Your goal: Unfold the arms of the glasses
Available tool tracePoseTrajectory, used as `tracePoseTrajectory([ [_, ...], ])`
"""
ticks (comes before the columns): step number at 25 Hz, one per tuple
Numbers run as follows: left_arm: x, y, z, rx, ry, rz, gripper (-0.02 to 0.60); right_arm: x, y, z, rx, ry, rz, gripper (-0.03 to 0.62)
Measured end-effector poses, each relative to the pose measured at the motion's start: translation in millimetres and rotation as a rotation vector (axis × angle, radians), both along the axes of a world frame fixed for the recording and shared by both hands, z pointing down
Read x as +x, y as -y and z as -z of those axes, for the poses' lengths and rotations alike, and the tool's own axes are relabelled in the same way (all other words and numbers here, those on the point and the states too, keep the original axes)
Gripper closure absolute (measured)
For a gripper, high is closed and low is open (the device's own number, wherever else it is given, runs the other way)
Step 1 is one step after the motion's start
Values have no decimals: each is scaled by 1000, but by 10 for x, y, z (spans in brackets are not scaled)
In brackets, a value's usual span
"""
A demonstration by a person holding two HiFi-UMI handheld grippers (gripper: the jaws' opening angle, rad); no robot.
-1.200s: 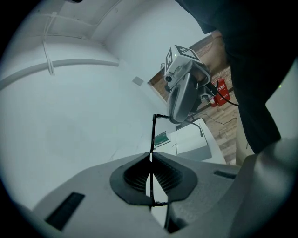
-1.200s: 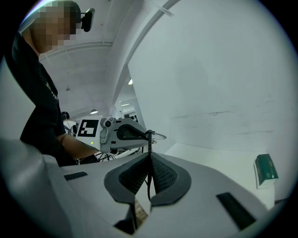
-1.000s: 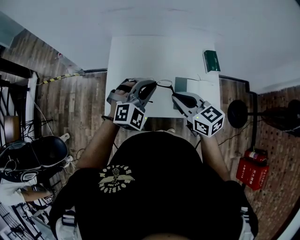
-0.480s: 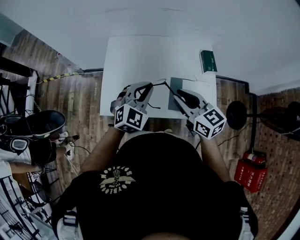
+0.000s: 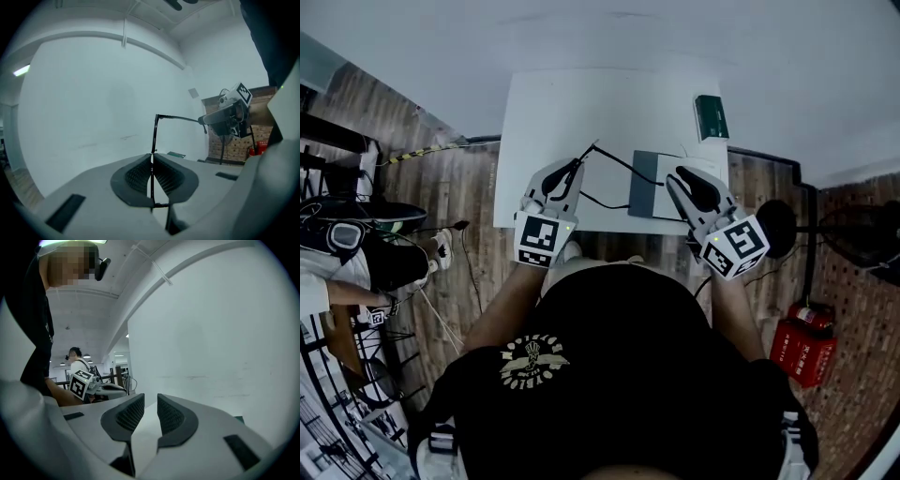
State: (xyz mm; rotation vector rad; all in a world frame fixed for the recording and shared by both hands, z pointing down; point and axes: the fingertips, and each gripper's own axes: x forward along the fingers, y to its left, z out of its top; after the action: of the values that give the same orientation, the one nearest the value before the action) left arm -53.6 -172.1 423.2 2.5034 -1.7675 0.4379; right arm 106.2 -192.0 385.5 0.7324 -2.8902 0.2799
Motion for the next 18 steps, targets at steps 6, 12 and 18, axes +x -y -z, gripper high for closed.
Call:
tracePoseTrajectory([
  [6, -153, -24, 311, 97, -121, 130, 561, 439, 116, 189, 88, 12, -61, 546],
  [12, -271, -131, 711, 201, -168, 222, 561, 824, 185, 437, 170, 42, -139, 592],
  [18, -301, -292, 960, 260, -154, 271, 561, 1154, 233, 683, 258, 63, -214, 592],
])
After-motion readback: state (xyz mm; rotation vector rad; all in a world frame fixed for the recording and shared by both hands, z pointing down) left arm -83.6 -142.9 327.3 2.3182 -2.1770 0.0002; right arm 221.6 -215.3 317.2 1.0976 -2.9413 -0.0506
